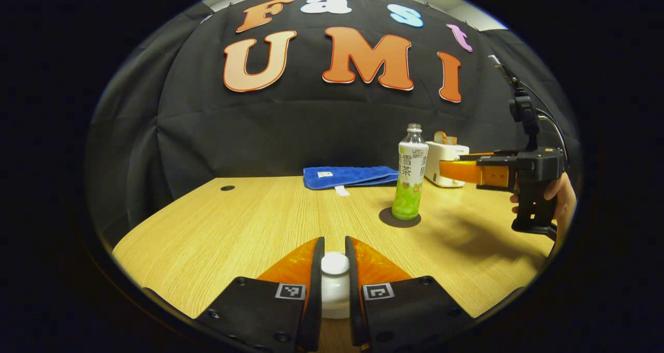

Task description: Open the teacup lid with one hand, grasp the water bottle and pour water into the teacup with the other hand; after pouring, place the water bottle on the coaster and then close the teacup lid.

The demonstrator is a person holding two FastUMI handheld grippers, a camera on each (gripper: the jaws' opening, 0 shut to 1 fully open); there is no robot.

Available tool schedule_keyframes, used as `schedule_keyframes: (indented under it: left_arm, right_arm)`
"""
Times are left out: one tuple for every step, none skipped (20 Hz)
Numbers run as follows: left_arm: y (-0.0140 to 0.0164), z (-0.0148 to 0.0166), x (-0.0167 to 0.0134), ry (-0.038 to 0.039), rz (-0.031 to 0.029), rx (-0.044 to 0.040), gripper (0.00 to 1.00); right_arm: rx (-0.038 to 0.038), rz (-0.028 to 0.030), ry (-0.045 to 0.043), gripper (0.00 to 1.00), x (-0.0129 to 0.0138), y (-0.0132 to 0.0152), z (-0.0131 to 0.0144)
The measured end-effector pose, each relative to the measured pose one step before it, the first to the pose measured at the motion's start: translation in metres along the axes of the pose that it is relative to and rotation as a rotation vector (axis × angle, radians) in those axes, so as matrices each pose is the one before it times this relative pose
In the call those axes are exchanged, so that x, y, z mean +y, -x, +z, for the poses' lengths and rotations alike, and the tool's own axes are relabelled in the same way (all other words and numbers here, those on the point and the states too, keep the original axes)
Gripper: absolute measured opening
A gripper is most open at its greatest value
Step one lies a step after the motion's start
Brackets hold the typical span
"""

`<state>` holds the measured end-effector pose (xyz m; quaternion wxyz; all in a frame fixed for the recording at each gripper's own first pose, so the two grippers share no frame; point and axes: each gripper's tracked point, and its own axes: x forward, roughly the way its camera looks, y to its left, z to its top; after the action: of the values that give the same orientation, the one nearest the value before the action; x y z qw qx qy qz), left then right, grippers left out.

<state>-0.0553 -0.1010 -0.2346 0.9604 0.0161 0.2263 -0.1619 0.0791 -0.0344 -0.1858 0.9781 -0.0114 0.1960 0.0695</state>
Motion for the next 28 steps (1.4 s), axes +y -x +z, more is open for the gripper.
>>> schedule_keyframes:
  left_arm:
    - [-0.00029, -0.00161, 0.00101, 0.00393, 0.00298, 0.00638, 0.26]
    - [0.00062, 0.00286, -0.00057, 0.00184, 0.00238, -0.01183, 0.26]
    - [-0.0019, -0.0007, -0.00022, 0.00258, 0.00265, 0.00672, 0.26]
    - [0.00026, -0.00179, -0.00032, 0.00143, 0.00443, 0.00399, 0.29]
    - [0.00013, 0.00179, -0.00053, 0.00028, 0.00075, -0.00487, 0.31]
    - [-0.00032, 0.00061, 0.00124, -0.00361, 0.00612, 0.00086, 0.32]
    - [0.00043, 0.00176, 0.00073, -0.00387, 0.00475, -0.00466, 0.33]
    - [0.00122, 0.00304, 0.00141, -0.00544, 0.0082, -0.00865, 0.38]
    - [0.00161, 0.00406, -0.00149, -0.00407, -0.00409, -0.00907, 0.4]
    - [0.0009, 0.00332, -0.00055, -0.00788, 0.00217, -0.00965, 0.41]
    - [0.0009, 0.00391, -0.00097, -0.00433, 0.00077, -0.01091, 0.43]
    - [0.00121, 0.00455, -0.00035, -0.0028, -0.00059, -0.00971, 0.52]
    - [0.00017, 0.00439, 0.00041, -0.00705, 0.00797, -0.0045, 0.5]
    - [0.00103, 0.00138, -0.00039, -0.00386, 0.00762, -0.00547, 0.55]
    - [-0.00031, 0.00536, -0.00161, -0.00105, 0.00011, -0.01318, 0.59]
    - [0.00147, 0.00694, -0.0005, -0.00302, 0.00227, -0.01535, 0.64]
    - [0.00191, 0.00678, -0.00112, -0.00443, 0.00008, -0.01455, 0.68]
    - [0.00088, 0.00701, 0.0014, -0.00336, 0.00552, -0.01745, 0.71]
    - [0.00096, 0.00945, 0.0018, -0.00019, 0.00604, -0.02163, 0.75]
    - [0.002, 0.0107, 0.00084, 0.00514, 0.00158, -0.02473, 0.83]
    - [-0.00004, 0.01024, -0.00084, 0.00509, -0.00281, -0.02436, 0.87]
    - [0.00011, 0.00848, 0.00181, -0.00191, 0.00817, -0.01629, 0.93]
    - [-0.00025, 0.00688, 0.00431, -0.00481, 0.01165, -0.01165, 0.95]
    - [-0.00067, 0.00752, 0.00286, 0.0019, 0.01039, -0.01605, 0.94]
    - [-0.00058, 0.00851, 0.00292, 0.00758, 0.00815, -0.01496, 0.99]
    - [-0.00075, 0.00783, 0.00385, 0.01197, 0.00954, -0.01428, 1.0]
    - [-0.00071, 0.00848, 0.0042, 0.01383, 0.01097, -0.01375, 0.99]
    - [-0.00009, 0.00743, 0.00566, 0.01131, 0.01498, -0.01262, 0.99]
  right_arm:
    - [0.00187, -0.00719, -0.00036, 0.97, -0.00301, 0.0017, -0.00165]
    - [0.00147, -0.002, -0.00496, 0.97, -0.00271, 0.00233, -0.00234]
    - [0.00529, -0.00257, -0.00643, 0.97, -0.00135, 0.00225, -0.00163]
    - [0.00199, -0.00237, -0.00508, 0.96, -0.00301, 0.00257, -0.00065]
    - [-0.00239, -0.00224, -0.00206, 0.97, -0.00115, 0.00211, 0.0006]
    - [-0.00333, -0.00666, 0.00036, 0.96, -0.00363, 0.00248, 0.00079]
    - [-0.00603, -0.00359, 0.00055, 0.96, -0.00196, 0.00253, 0.00165]
    - [-0.00607, -0.00435, -0.00154, 0.96, -0.00202, 0.00213, 0.00218]
    - [-0.00625, 0.00038, -0.0062, 0.96, -0.00043, 0.00194, 0.00137]
    - [-0.00379, -0.00065, -0.00611, 0.96, -0.00114, 0.00157, 0.00146]
    - [-0.00502, -0.00179, -0.00233, 0.96, -0.00114, 0.00231, 0.00218]
    - [-0.00592, -0.00312, 0.0012, 0.96, -0.00103, 0.00239, 0.0019]
    - [-0.00431, -0.00344, 0.00224, 0.96, -0.00055, 0.00197, 0.00102]
    - [-0.00393, 0.00252, -0.00027, 0.96, 0.00076, 0.00151, 0.00107]
    - [-0.00257, 0.00132, -0.00072, 0.96, 0.00064, 0.00109, 0.00153]
    - [-0.00548, 0.00296, -0.00194, 0.97, 0.00124, 0.00203, 0.00168]
    - [-0.00279, 0.00092, -0.00019, 0.97, 0.00148, 0.00178, 0.00159]
    - [-0.00804, 0.00011, 0.00035, 0.96, 0.001, 0.0023, 0.00287]
    - [-0.00916, -0.00272, 0.00157, 0.97, 0.001, 0.00284, 0.0042]
    - [-0.01236, -0.00217, 0.00019, 0.97, 0.00071, 0.00313, 0.0038]
    - [-0.01511, 0.00101, 0.00097, 0.97, 0.00272, 0.00384, 0.00531]
    - [-0.01818, 0.00702, 0.00685, 0.96, 0.00365, 0.00365, 0.00552]
    - [-0.01121, 0.0068, 0.01097, 0.96, 0.00313, 0.00239, 0.00276]
    - [-0.00899, 0.00055, 0.00961, 0.96, 0.00151, 0.00376, 0.00255]
    - [-0.00774, 0.00425, 0.00223, 0.96, 0.00187, 0.00314, 0.00217]
    - [-0.00846, 0.0042, -0.00024, 0.96, 0.00327, 0.00364, 0.00228]
    - [-0.00966, 0.00155, 0.0012, 0.96, 0.00172, 0.00362, 0.00356]
    - [-0.01063, -0.00347, 0.0051, 0.96, 0.0007, 0.00341, 0.00414]
